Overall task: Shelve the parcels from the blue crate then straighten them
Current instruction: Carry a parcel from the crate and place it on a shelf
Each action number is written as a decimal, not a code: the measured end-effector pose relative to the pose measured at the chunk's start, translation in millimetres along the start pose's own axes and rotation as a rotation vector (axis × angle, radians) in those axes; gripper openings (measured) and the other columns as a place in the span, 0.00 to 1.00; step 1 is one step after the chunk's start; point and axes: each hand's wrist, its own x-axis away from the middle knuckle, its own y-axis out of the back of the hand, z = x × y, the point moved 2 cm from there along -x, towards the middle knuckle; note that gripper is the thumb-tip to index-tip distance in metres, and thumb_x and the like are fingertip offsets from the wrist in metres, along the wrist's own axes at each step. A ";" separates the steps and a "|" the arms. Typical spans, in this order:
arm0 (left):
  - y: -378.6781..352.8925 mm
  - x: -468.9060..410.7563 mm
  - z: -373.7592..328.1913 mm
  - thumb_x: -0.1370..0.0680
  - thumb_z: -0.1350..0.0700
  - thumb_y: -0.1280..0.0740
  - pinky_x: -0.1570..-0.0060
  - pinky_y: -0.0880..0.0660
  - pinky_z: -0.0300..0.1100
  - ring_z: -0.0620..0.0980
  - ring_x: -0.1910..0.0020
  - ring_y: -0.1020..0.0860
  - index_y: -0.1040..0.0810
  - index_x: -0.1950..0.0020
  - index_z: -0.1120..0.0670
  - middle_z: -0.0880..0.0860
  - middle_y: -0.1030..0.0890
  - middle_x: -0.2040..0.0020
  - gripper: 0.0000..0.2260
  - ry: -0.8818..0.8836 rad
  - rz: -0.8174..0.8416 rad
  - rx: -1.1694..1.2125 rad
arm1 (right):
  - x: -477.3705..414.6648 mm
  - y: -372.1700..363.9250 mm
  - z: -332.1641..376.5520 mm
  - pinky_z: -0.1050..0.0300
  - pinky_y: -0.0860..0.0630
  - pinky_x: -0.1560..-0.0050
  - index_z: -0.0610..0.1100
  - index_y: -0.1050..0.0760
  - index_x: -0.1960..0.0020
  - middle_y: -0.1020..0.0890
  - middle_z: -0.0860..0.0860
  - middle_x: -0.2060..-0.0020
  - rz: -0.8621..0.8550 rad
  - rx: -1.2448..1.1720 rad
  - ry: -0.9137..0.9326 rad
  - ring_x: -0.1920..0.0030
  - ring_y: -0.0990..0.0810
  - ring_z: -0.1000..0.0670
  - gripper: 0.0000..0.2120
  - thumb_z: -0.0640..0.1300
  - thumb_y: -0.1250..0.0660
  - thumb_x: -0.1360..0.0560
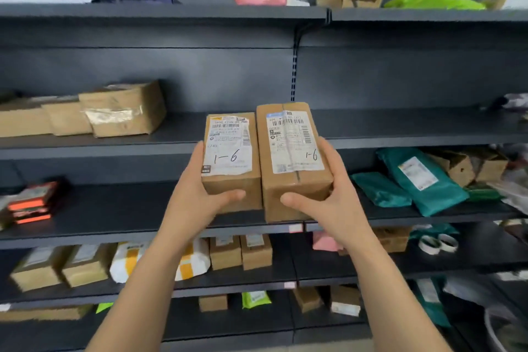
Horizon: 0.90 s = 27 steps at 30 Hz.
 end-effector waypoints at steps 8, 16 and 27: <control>44.0 -110.9 33.0 0.31 0.53 0.23 0.35 0.30 0.50 0.47 0.30 0.34 0.46 0.24 0.40 0.43 0.35 0.28 0.43 0.069 -0.179 -0.156 | -136.4 -41.6 -33.0 0.49 0.26 0.36 0.63 0.38 0.30 0.30 0.67 0.37 0.051 0.068 0.014 0.35 0.30 0.59 0.42 0.47 0.19 0.36; 95.9 -205.7 105.3 0.35 0.48 0.21 0.37 0.27 0.54 0.49 0.33 0.30 0.43 0.24 0.40 0.45 0.32 0.29 0.45 0.121 -0.174 -0.156 | -234.4 -109.3 -65.3 0.48 0.25 0.38 0.62 0.38 0.29 0.27 0.62 0.36 0.091 0.103 -0.053 0.37 0.27 0.54 0.43 0.50 0.19 0.37; 144.0 -310.3 176.0 0.29 0.46 0.25 0.36 0.33 0.46 0.53 0.30 0.33 0.39 0.24 0.46 0.51 0.33 0.27 0.38 0.160 -0.035 -0.466 | -334.9 -191.3 -121.0 0.46 0.24 0.39 0.60 0.34 0.32 0.25 0.60 0.41 0.054 0.170 -0.202 0.38 0.26 0.52 0.39 0.53 0.20 0.37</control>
